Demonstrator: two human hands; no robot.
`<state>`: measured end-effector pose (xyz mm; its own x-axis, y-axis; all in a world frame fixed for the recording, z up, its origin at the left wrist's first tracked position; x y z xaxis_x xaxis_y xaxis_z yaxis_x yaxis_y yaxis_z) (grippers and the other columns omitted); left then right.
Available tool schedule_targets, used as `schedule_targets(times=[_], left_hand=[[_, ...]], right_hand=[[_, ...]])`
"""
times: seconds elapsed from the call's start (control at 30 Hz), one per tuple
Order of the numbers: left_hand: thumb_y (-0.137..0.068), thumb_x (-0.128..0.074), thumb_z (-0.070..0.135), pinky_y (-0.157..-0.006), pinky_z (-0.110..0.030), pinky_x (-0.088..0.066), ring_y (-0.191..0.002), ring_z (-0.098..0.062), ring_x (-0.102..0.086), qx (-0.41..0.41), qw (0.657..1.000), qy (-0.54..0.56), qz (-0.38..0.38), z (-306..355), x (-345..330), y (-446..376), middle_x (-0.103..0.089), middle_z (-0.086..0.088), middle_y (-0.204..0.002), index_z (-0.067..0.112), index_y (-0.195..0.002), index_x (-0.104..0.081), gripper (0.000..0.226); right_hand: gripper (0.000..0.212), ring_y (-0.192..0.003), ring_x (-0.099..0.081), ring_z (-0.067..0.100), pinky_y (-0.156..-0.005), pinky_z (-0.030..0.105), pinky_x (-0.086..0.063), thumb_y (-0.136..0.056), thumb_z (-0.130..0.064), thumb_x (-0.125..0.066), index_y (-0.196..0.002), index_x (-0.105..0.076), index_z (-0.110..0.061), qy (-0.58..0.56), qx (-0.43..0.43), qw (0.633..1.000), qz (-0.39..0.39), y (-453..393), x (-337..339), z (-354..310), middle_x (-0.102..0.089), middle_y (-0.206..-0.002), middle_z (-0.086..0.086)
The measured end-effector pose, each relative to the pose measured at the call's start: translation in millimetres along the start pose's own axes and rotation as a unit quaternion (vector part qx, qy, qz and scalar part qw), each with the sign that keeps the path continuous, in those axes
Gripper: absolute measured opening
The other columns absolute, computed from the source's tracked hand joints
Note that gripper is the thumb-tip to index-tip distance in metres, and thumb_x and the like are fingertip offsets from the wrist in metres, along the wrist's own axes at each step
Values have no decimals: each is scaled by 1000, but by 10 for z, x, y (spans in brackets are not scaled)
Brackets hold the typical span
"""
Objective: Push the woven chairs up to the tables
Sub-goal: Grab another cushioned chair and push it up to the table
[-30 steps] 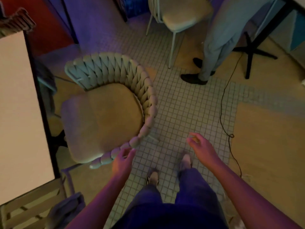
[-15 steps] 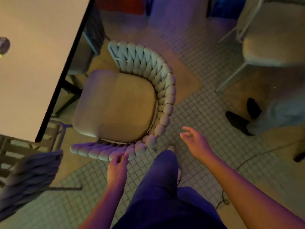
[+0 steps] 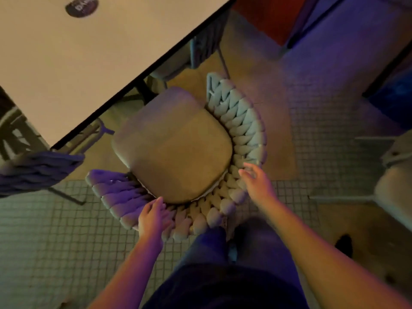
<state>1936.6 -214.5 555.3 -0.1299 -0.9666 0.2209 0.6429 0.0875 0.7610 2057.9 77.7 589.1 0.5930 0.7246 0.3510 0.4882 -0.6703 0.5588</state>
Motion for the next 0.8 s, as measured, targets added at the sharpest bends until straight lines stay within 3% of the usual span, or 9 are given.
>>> schedule_targets(times=[0.1,0.17,0.27,0.37,0.43,0.5,0.63,0.7,0.8], left_hand=[[-86,-64,30,-75,-38,-54,-87,-25,-68,13,996,20,89,-51,111,32,-72,-10,-99,18,-94,-67,15],[-80,-64,36,-65,-32,-49,-78,-17,-64,2,982,-9,188,-132,267,111,-72,-7,-98,17,-101,-69,28],[-74,-64,36,-73,-39,-52,-91,-29,-66,16,960,22,280,-292,363,184,-70,-13,-106,12,-109,-67,43],[-77,-69,22,-88,-48,-54,-102,-33,-65,76,925,155,337,-480,276,172,-66,-17,-113,4,-116,-61,44],[-80,-67,12,-83,-47,-54,-100,-33,-64,107,905,223,346,-608,161,130,-66,-18,-106,2,-108,-61,31],[-83,-64,13,-86,-52,-53,-102,-38,-65,142,900,253,326,-750,43,108,-66,-24,-114,0,-117,-60,36],[-89,-61,24,-94,-64,-45,-114,-42,-60,238,884,321,244,-1013,-379,206,-60,-20,-127,11,-135,-49,49],[-92,-59,19,-93,-65,-45,-117,-43,-58,235,877,348,234,-1086,-524,235,-59,-23,-131,11,-138,-46,48],[-91,-58,11,-74,-57,-55,-100,-39,-64,221,888,330,232,-1099,-545,207,-62,-21,-125,12,-134,-47,44]], right_hand=[[41,-112,-60,19,-97,34,-45,-91,-24,-59,-130,-54,-13,33,-1,999,2,-376,154,-116,-63,-123,9],[46,-118,-57,25,-102,42,-43,-90,-27,-61,-133,-52,-12,84,14,996,36,-644,297,-211,-59,-130,11],[59,-127,-50,30,-107,43,-38,-86,-25,-65,-138,-45,-7,123,30,988,87,-1063,495,-340,-51,-139,17],[65,-127,-50,32,-107,42,-39,-83,-15,-69,-140,-40,-3,77,-50,994,65,-1458,556,-259,-50,-140,21],[53,-120,-54,35,-97,45,-45,-83,-7,-67,-132,-47,-6,-8,-132,991,23,-1608,518,-104,-58,-129,19],[46,-115,-56,36,-87,45,-47,-83,-6,-66,-126,-50,-9,-46,-194,980,-16,-1653,495,48,-60,-117,14],[56,-113,-58,40,-93,62,-46,-80,-6,-70,-132,-49,-8,-62,-294,950,-89,-1638,410,275,-60,-123,21],[55,-111,-59,40,-90,64,-46,-80,-1,-68,-131,-50,-10,-70,-317,939,-116,-1598,354,317,-61,-123,22],[56,-108,-58,40,-85,62,-48,-81,4,-65,-132,-47,-12,-68,-311,941,-112,-1616,380,397,-59,-123,22]])
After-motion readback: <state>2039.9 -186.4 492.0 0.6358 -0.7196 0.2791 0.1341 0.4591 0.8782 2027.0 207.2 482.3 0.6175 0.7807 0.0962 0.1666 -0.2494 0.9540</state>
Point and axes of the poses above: each hand's wrist, its own y-axis away from the middle knuckle, its own x-axis out of the back of the hand, z = x × y, the point moved 6 cm from there along -y, towards the middle knuckle
